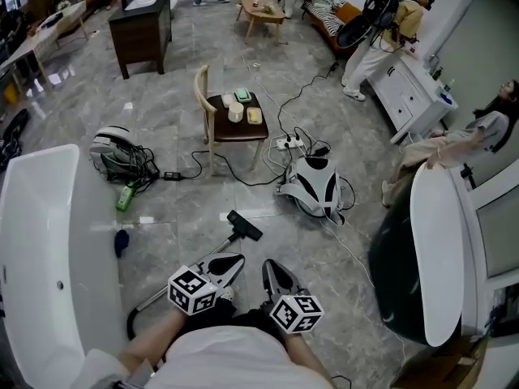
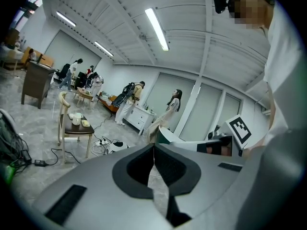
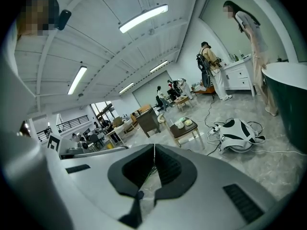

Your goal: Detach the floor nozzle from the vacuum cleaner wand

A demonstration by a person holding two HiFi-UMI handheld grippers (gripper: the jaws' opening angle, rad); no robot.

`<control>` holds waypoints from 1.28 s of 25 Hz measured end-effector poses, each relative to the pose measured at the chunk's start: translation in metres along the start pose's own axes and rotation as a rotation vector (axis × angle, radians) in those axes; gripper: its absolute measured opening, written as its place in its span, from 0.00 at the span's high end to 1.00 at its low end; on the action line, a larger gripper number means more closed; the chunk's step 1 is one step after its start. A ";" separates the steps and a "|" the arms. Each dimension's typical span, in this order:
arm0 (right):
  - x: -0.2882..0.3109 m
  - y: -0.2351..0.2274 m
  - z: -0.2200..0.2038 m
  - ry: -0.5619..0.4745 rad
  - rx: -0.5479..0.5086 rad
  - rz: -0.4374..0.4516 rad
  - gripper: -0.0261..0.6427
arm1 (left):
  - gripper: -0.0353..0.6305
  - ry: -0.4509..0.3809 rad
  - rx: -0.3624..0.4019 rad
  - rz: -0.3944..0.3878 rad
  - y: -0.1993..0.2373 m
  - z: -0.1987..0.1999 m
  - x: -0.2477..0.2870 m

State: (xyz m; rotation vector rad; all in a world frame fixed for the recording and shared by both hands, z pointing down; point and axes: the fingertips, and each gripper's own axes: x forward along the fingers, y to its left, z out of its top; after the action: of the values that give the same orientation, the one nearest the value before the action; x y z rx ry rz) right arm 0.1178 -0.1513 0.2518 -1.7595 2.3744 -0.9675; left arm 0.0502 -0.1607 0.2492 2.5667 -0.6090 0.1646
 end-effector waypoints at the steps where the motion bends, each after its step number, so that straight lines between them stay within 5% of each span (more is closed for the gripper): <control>1: 0.003 0.000 0.002 -0.002 0.001 0.002 0.94 | 0.93 0.000 0.003 0.002 0.002 0.001 0.000; 15: 0.045 0.015 -0.003 0.116 -0.083 0.103 0.94 | 0.93 -0.051 -0.052 0.129 0.051 0.001 -0.015; 32: 0.116 -0.016 0.040 0.196 -0.226 0.248 0.94 | 0.93 -0.050 -0.089 0.296 0.104 0.010 0.020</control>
State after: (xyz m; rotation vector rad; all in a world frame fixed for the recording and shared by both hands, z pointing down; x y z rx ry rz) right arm 0.1049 -0.2732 0.2655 -1.4374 2.8404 -0.9047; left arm 0.0215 -0.2545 0.2906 2.3897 -0.9914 0.1685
